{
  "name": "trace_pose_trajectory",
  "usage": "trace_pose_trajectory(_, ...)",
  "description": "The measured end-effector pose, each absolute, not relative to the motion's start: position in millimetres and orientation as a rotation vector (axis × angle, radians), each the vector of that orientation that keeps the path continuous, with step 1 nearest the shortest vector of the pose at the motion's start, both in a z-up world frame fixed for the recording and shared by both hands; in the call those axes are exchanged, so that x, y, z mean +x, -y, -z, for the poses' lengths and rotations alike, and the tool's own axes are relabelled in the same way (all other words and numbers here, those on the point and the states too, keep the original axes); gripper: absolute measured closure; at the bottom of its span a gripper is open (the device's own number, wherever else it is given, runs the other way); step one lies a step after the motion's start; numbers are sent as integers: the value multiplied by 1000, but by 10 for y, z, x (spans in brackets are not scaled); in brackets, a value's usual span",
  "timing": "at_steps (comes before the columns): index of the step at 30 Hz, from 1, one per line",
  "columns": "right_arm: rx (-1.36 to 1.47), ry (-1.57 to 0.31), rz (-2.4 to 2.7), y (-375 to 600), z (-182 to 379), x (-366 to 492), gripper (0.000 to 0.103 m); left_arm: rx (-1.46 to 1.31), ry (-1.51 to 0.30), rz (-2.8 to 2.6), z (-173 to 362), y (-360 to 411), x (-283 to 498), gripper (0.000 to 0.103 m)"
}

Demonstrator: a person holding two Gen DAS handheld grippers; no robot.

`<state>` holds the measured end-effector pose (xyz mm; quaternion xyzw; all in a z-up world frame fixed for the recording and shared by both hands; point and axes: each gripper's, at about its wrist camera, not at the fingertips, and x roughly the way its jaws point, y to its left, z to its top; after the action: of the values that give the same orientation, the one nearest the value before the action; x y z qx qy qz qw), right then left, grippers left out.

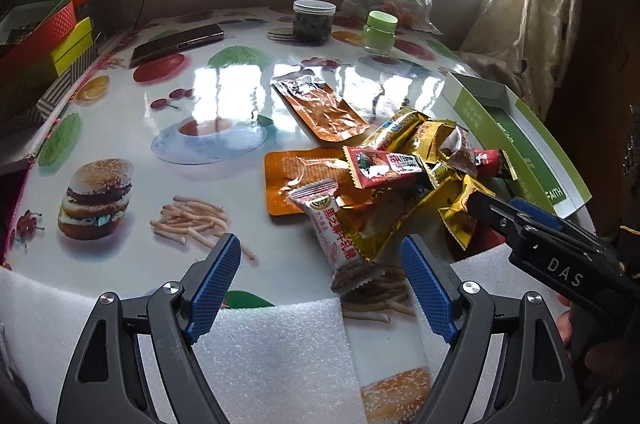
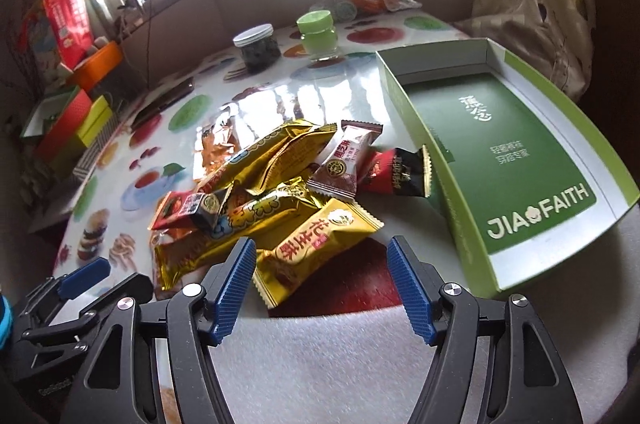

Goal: Organize snacks
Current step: 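Grasp the yellow peanut candy with the right gripper while the left gripper grasps a red packet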

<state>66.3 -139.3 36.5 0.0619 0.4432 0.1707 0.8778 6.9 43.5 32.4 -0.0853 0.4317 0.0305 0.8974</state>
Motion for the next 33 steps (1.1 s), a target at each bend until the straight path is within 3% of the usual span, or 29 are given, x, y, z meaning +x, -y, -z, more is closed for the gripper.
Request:
trace_pose_trajectory(11, 78, -980, -300, 1264, -221, 811, 46, -92, -882, 6, -457, -435, 292, 21)
trace_pose_trajectory(18, 70, -976, -297, 1292, -230, 793, 62, -17, -880, 57, -503, -342, 436, 21)
trace_pose_trajectory(20, 64, -970, -293, 1292, -240, 777, 69, 0, -883, 84, -504, -310, 488, 21)
trace_pose_trajectory(21, 59, -967, -291, 1289, -246, 770, 81, 13, -887, 96, -494, -294, 515, 21)
trace_pose_trajectory(33, 65, -948, -289, 1353, -280, 726, 81, 20, -937, 135, -386, -210, 706, 21)
